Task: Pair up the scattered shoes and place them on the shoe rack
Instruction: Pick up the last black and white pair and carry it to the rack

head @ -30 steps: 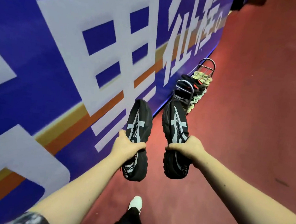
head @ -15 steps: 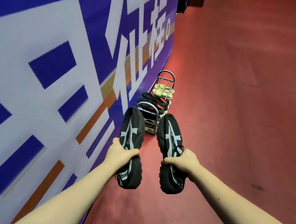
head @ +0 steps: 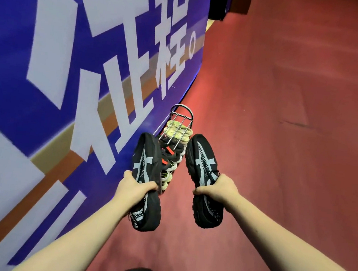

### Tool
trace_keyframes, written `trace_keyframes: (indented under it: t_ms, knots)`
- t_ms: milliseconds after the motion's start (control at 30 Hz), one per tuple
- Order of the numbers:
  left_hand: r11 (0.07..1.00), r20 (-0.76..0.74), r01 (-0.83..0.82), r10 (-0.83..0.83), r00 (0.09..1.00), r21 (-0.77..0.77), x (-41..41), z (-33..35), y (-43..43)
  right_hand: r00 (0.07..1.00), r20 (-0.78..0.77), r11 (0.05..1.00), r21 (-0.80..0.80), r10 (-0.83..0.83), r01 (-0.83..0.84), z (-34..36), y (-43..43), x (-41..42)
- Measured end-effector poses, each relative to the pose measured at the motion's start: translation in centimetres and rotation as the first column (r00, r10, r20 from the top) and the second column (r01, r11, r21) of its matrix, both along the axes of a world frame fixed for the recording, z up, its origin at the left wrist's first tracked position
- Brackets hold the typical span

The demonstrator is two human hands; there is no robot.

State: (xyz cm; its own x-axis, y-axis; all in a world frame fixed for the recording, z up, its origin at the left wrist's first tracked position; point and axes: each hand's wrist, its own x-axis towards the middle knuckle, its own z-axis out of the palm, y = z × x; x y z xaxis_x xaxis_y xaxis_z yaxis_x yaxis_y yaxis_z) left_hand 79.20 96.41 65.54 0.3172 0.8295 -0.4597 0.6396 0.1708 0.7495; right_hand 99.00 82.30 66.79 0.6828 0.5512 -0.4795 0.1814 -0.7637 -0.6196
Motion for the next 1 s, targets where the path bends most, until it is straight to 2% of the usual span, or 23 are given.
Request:
trace_keyframes:
  t_ms: [367, 633, 700, 833, 1000]
  knots:
    - [0.999, -0.033, -0.019, 0.017, 0.999, -0.043, 21.3, -3.5, 14.7, 0.998, -0.055, 0.999, -0.022, -0.039, 0.038, -2.3, 14.5, 20.9]
    - [0.996, -0.061, -0.051, 0.047, 0.997, -0.073, 34.9, -4.9, 21.5, 0.998, -0.058, 0.999, -0.037, -0.008, 0.006, -3.0, 20.8, 35.5]
    - [0.994, -0.071, -0.080, 0.075, 0.995, -0.077, 37.8, -5.1, 22.9, 0.998, -0.052, 0.999, -0.044, 0.025, -0.027, -3.7, 22.9, 39.4]
    - [0.962, -0.087, -0.260, 0.253, 0.963, -0.082, 42.5, -6.1, 24.5, 0.980, -0.044, 0.976, -0.088, 0.195, -0.198, -5.0, 28.0, 46.7]
    - [0.876, -0.121, -0.468, 0.455, 0.882, -0.117, 45.2, -7.5, 25.9, 0.905, -0.067, 0.887, -0.178, 0.421, -0.426, -6.4, 36.1, 51.3]
